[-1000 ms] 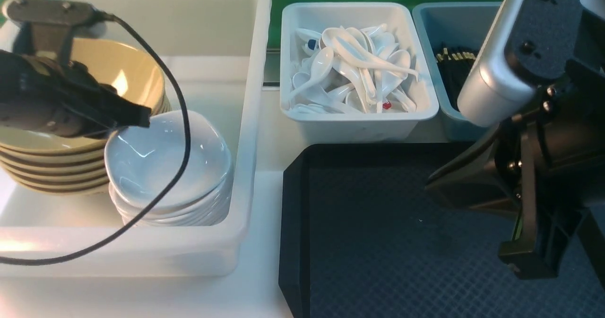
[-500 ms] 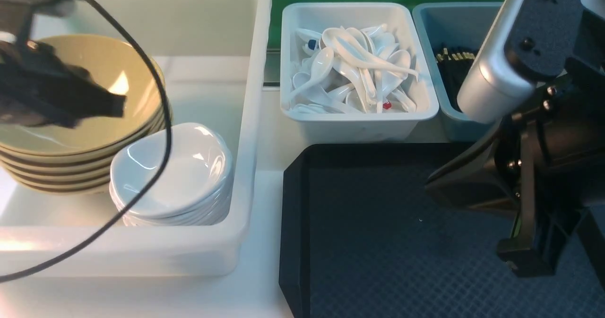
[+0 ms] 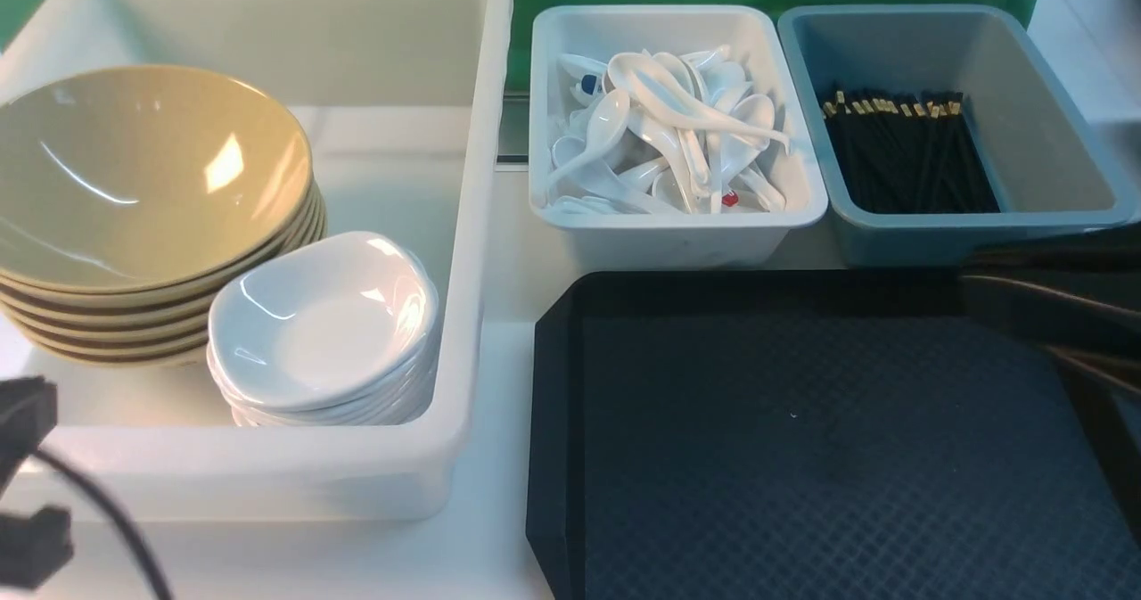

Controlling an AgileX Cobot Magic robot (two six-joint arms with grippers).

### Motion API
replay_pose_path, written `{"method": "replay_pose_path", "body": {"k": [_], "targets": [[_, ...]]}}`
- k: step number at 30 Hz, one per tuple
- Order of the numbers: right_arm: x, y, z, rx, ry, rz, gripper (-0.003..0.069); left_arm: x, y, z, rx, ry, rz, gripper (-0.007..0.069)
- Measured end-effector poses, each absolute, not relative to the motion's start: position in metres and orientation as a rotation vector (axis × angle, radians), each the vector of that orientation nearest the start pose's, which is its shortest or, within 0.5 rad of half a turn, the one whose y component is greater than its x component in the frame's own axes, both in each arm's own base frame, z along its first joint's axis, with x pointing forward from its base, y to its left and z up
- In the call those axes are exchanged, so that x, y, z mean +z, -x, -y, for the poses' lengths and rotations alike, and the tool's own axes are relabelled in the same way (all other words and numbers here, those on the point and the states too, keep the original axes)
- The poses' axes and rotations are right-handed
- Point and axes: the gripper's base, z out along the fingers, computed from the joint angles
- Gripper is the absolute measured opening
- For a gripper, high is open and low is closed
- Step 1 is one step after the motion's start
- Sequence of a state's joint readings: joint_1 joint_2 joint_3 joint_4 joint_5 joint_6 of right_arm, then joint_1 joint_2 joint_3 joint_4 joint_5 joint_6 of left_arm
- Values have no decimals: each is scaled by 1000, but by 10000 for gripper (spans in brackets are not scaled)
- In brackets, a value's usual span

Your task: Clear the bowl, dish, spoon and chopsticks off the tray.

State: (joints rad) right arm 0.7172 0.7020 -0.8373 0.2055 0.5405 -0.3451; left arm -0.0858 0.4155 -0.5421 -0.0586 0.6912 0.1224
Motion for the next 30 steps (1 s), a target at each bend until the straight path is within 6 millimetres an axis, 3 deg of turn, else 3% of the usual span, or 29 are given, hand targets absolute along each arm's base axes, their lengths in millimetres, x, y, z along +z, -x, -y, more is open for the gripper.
{"method": "replay_pose_path", "body": {"k": [3, 9, 30], "targets": [[374, -81, -80, 476, 800, -1560, 45, 300, -61, 8, -43, -176, -1922, -11], [368, -75, -71, 476, 709, -1436, 45, 301, -47, 7, -41, -164, -1811, -11], [368, -76, -70, 443, 706, -1397, 48, 298, -46, 7, -41, -166, -1819, -11]]}}
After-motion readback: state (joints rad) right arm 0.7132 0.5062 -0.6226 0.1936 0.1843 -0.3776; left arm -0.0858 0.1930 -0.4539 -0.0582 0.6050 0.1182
